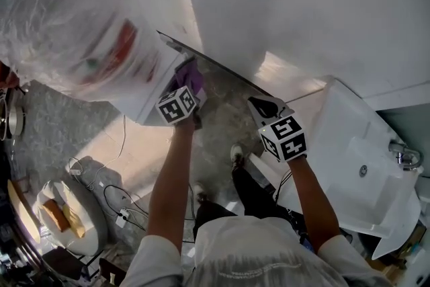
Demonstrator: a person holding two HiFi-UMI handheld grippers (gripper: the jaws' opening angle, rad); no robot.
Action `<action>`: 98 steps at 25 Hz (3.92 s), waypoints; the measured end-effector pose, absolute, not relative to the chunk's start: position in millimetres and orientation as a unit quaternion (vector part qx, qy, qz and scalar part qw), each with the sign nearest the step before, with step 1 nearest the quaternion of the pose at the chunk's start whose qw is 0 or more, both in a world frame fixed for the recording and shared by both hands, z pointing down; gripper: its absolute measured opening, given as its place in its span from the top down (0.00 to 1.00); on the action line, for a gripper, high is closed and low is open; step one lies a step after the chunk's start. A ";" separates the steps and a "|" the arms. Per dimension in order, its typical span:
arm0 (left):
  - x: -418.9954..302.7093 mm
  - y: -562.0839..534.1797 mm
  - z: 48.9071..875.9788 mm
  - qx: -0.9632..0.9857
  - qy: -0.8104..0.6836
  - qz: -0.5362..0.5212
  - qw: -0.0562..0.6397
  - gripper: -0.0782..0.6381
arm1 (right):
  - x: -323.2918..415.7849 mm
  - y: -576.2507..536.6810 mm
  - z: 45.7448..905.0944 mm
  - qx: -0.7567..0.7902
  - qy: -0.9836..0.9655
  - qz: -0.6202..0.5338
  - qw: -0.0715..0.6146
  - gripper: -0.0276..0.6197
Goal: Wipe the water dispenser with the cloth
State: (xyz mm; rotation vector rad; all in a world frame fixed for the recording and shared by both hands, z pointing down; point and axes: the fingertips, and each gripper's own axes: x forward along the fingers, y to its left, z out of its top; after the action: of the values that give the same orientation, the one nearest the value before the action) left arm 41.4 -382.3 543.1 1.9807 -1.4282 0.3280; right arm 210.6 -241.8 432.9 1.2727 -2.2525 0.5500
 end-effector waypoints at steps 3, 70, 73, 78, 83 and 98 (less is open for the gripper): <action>26.3 -372.6 541.1 0.753 -0.555 0.112 0.335 0.81 | 202.9 -239.0 430.7 0.469 -0.824 0.197 0.250 0.93; 46.0 -386.1 737.9 0.697 -0.634 0.213 0.260 0.79 | 204.5 -302.0 645.3 0.457 -0.787 0.354 0.216 0.93; 38.6 -389.2 744.6 0.683 -0.655 0.247 0.211 0.79 | 202.2 -305.0 654.9 0.448 -0.793 0.347 0.224 0.93; 11.9 -373.6 757.0 0.657 -0.679 0.194 0.265 0.79 | 180.3 -305.7 663.6 0.424 -0.812 0.331 0.228 0.93; -28.5 -338.1 764.1 0.633 -0.697 0.168 0.291 0.79 | 153.5 -295.4 663.4 0.414 -0.819 0.320 0.235 0.93; -148.9 -216.6 788.3 0.565 -0.734 0.185 0.329 0.79 | 103.4 -239.2 673.0 0.436 -0.803 0.316 0.255 0.93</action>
State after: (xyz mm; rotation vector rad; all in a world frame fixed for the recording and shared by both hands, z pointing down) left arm -148.9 -216.6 788.3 1.4781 -1.9203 0.4833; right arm 103.4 -239.2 673.0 1.1843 -2.1809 0.8594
